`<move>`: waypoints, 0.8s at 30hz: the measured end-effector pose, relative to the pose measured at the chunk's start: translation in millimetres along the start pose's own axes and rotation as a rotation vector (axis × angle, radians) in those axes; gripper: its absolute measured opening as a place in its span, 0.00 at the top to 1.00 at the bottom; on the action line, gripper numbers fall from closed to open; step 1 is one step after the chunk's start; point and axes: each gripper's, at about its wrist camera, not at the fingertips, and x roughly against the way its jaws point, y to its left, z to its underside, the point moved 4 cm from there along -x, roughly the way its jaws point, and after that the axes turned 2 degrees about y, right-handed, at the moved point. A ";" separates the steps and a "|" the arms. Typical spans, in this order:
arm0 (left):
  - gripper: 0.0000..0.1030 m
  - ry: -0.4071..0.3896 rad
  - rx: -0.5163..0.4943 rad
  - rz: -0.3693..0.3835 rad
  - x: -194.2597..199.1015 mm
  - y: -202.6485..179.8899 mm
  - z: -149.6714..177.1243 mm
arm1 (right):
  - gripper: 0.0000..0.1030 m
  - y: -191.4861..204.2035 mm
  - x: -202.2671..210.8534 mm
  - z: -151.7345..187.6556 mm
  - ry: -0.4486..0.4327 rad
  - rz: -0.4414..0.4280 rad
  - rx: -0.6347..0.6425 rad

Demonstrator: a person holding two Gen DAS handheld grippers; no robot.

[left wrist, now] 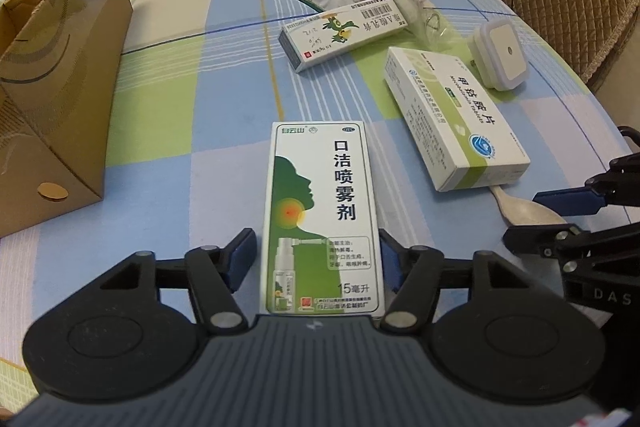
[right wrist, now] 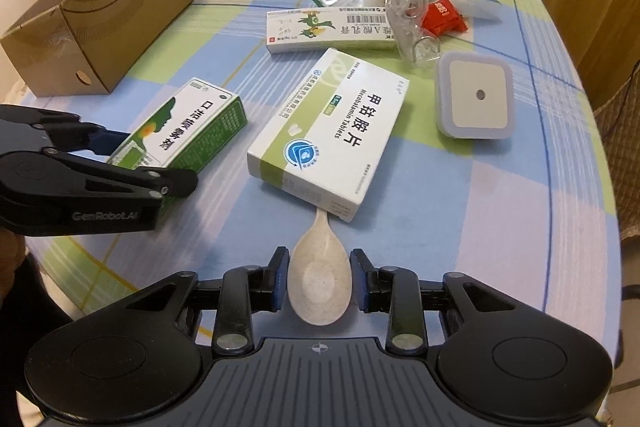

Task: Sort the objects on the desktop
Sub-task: 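Lift the spray box and spoon and carry both toward the cardboard box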

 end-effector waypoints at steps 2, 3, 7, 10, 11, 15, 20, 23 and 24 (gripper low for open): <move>0.50 0.003 -0.003 -0.001 0.6 -0.4 -1.0 | 0.71 3.1 2.3 -1.5 -0.007 -0.026 -0.008; 0.50 0.004 -0.004 -0.004 1.2 0.0 -1.3 | 0.71 5.4 3.4 -2.8 -0.012 -0.032 -0.005; 0.51 0.000 0.014 -0.015 4.9 6.6 -0.9 | 0.71 11.7 4.1 -10.0 -0.026 -0.079 -0.017; 0.51 -0.005 0.022 -0.019 8.4 12.6 -1.9 | 0.71 9.6 5.8 -17.9 -0.049 -0.056 -0.018; 0.51 -0.006 0.022 -0.021 9.8 14.1 -2.5 | 0.71 7.5 7.3 -20.3 -0.056 -0.043 -0.017; 0.51 -0.017 0.024 -0.023 14.4 17.5 -5.5 | 0.71 -0.7 16.2 -25.5 -0.070 0.011 -0.006; 0.51 -0.033 0.027 -0.007 20.1 14.5 -9.6 | 0.71 -1.8 30.7 -18.1 -0.062 -0.054 -0.064; 0.51 -0.042 0.023 0.003 24.0 10.4 -11.9 | 0.71 3.5 39.0 -12.7 -0.067 -0.074 -0.073; 0.51 -0.046 0.021 0.004 25.7 9.0 -12.5 | 0.71 5.7 42.0 -10.9 -0.069 -0.078 -0.074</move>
